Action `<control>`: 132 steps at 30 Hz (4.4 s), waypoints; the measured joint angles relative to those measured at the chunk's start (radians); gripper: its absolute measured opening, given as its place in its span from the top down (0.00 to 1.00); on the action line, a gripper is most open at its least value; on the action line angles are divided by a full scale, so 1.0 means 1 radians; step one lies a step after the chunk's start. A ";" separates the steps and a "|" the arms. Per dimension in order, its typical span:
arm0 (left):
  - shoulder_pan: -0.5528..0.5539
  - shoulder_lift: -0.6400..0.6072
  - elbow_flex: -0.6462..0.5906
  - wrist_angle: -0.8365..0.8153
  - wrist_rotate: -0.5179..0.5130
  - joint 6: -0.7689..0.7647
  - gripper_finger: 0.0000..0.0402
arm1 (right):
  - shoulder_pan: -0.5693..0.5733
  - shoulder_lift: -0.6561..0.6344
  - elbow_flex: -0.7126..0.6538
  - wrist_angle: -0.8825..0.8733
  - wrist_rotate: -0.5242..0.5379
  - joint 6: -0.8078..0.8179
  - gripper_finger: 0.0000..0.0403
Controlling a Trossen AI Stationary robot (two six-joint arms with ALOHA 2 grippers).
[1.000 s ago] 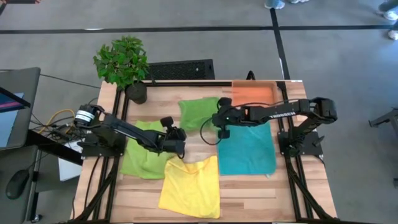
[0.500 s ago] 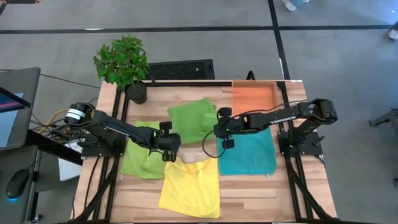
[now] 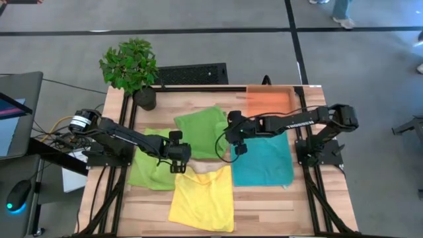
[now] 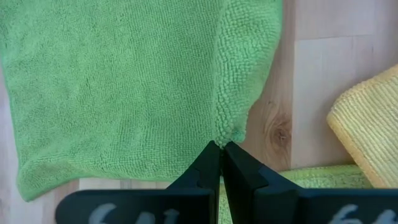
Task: Fold microfiber towels
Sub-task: Fold the green microfiber towel
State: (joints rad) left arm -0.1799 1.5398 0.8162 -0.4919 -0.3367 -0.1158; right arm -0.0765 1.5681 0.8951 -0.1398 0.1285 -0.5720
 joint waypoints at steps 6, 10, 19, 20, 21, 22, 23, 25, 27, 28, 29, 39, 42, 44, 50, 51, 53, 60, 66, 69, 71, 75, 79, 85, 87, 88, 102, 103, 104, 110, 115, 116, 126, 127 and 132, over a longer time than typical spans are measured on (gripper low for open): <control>0.000 0.000 0.000 0.000 0.000 -0.001 1.00 | -0.075 0.008 0.000 0.030 -0.064 -0.008 0.54; 0.000 0.000 0.000 0.001 0.000 -0.001 1.00 | -0.133 0.025 0.001 0.052 -0.105 0.024 0.54; 0.003 0.000 0.000 0.003 0.001 -0.008 1.00 | -0.195 0.150 0.080 0.074 -0.249 0.004 0.56; 0.003 0.000 0.000 0.003 0.001 -0.008 1.00 | -0.195 0.165 0.092 0.059 -0.249 -0.006 0.56; 0.005 0.000 0.000 0.003 0.001 -0.010 1.00 | -0.197 0.183 0.108 0.045 -0.249 -0.011 0.56; 0.006 0.000 0.000 0.003 0.001 -0.010 1.00 | -0.198 0.206 0.132 0.053 -0.249 -0.013 0.56; 0.006 0.000 0.000 0.002 0.001 -0.010 1.00 | -0.200 0.226 0.150 0.051 -0.248 -0.023 0.57; 0.007 0.000 0.000 0.003 0.001 -0.013 1.00 | -0.201 0.253 0.181 0.008 -0.241 -0.039 0.57; 0.008 0.000 0.000 0.002 0.002 -0.014 1.00 | -0.201 0.279 0.215 -0.018 -0.231 -0.041 0.58; 0.008 0.000 0.000 0.003 0.005 -0.014 1.00 | -0.201 0.286 0.227 -0.036 -0.231 -0.041 0.58; 0.009 0.000 0.000 0.004 0.010 -0.014 1.00 | -0.203 0.286 0.233 -0.057 -0.231 -0.040 0.58; 0.014 0.000 0.000 0.004 0.018 -0.013 1.00 | -0.241 0.286 0.242 -0.119 -0.238 -0.031 0.59; 0.014 0.000 0.000 0.004 0.018 -0.012 1.00 | -0.249 0.304 0.242 -0.127 -0.243 -0.031 0.59; 0.014 0.000 0.000 0.004 0.018 -0.012 1.00 | -0.254 0.305 0.240 -0.136 -0.274 -0.031 0.59; 0.014 0.000 0.000 0.004 0.018 -0.012 1.00 | -0.256 0.302 0.242 -0.128 -0.289 -0.031 0.59; 0.014 0.000 0.000 0.004 0.018 -0.012 1.00 | -0.256 0.302 0.242 -0.128 -0.288 -0.031 0.59; 0.014 0.000 0.000 0.004 0.018 -0.012 1.00 | -0.255 0.302 0.242 -0.130 -0.289 -0.030 0.59; 0.014 0.000 0.000 0.004 0.018 -0.012 1.00 | -0.261 0.302 0.242 -0.151 -0.288 -0.031 0.65; 0.014 0.000 0.000 0.004 0.018 -0.012 1.00 | -0.270 0.302 0.242 -0.151 -0.287 -0.031 0.75; 0.014 0.000 0.000 0.004 0.018 -0.012 1.00 | -0.274 0.302 0.242 -0.151 -0.284 -0.032 0.80; 0.014 0.000 0.000 0.004 0.018 -0.012 1.00 | -0.274 0.302 0.242 -0.148 -0.284 -0.031 0.84; 0.014 0.000 0.000 0.004 0.017 -0.012 1.00 | -0.274 0.302 0.242 -0.152 -0.285 -0.036 0.92; 0.014 0.000 0.000 0.004 0.018 -0.018 1.00 | -0.263 0.302 0.242 -0.167 -0.281 -0.039 0.98; 0.014 0.000 0.000 0.004 0.017 -0.025 1.00 | -0.235 0.268 0.240 -0.258 -0.231 -0.037 0.99; 0.014 0.000 0.000 0.004 0.017 -0.027 1.00 | -0.224 0.252 0.242 -0.269 -0.226 -0.031 0.99; 0.014 0.000 0.000 0.005 0.017 -0.027 1.00 | -0.218 0.241 0.243 -0.279 -0.225 -0.031 0.99; 0.014 0.001 0.000 0.013 0.068 -0.084 1.00 | -0.141 0.133 0.241 -0.508 -0.224 0.090 0.99; 0.014 0.001 0.000 0.013 0.079 -0.090 1.00 | -0.136 0.134 0.241 -0.517 -0.224 0.098 0.99; 0.014 0.001 0.000 0.013 0.090 -0.096 1.00 | -0.131 0.136 0.241 -0.529 -0.223 0.102 0.99; 0.014 0.001 0.000 0.024 0.091 -0.125 1.00 | -0.100 0.136 0.241 -0.557 -0.116 0.148 1.00; 0.014 0.000 0.022 0.030 0.049 -0.140 1.00 | -0.081 0.126 0.241 -0.552 -0.030 0.189 0.99; 0.014 -0.001 0.030 0.029 0.036 -0.146 1.00 | -0.080 0.126 0.241 -0.554 -0.007 0.197 0.99; 0.014 -0.002 0.116 -0.158 -0.115 -0.291 1.00 | -0.086 0.112 0.242 -0.425 0.088 0.178 0.99; 0.015 -0.002 0.123 -0.183 -0.135 -0.314 1.00 | -0.090 0.112 0.243 -0.403 0.092 0.175 0.99; 0.049 -0.002 0.133 -0.253 -0.152 -0.433 1.00 | -0.121 0.122 0.243 -0.325 0.106 0.172 0.99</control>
State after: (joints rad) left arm -0.1307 1.5375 0.9492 -0.7444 -0.4884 -0.5484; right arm -0.1978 1.6900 1.1378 -0.4651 0.2347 -0.3996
